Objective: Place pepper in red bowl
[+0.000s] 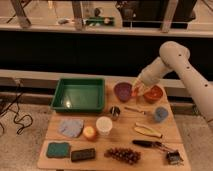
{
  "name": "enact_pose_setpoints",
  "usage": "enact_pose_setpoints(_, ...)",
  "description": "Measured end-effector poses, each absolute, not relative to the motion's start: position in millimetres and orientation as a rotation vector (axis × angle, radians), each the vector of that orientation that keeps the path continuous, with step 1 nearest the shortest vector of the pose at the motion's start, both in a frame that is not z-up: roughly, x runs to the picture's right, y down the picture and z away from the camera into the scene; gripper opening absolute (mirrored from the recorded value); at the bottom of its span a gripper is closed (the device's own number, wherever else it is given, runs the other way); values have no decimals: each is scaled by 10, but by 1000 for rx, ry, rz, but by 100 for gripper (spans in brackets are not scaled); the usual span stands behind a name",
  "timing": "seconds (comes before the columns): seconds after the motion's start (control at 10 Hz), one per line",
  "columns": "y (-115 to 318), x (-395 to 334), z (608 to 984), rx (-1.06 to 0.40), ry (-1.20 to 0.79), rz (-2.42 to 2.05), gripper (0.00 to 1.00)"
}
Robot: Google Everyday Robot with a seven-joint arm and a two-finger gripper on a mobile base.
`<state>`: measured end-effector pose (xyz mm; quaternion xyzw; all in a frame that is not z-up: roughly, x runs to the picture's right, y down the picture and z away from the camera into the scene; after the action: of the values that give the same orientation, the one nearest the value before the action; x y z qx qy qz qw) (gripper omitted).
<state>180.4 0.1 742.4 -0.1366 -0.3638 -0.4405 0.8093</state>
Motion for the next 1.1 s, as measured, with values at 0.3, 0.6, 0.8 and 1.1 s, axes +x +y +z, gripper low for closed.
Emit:
enact_pose_setpoints(0.3,-107,1916,7677,-312,-764,-917,0)
enact_pose_setpoints(0.6,-261,1987,7887,-319,-764,-902,0)
enact_pose_setpoints(0.8,-274,2020,7906,-320,-762,-898,0)
enact_pose_setpoints(1.1,-257,2028,7908,-324,-760,-899,0)
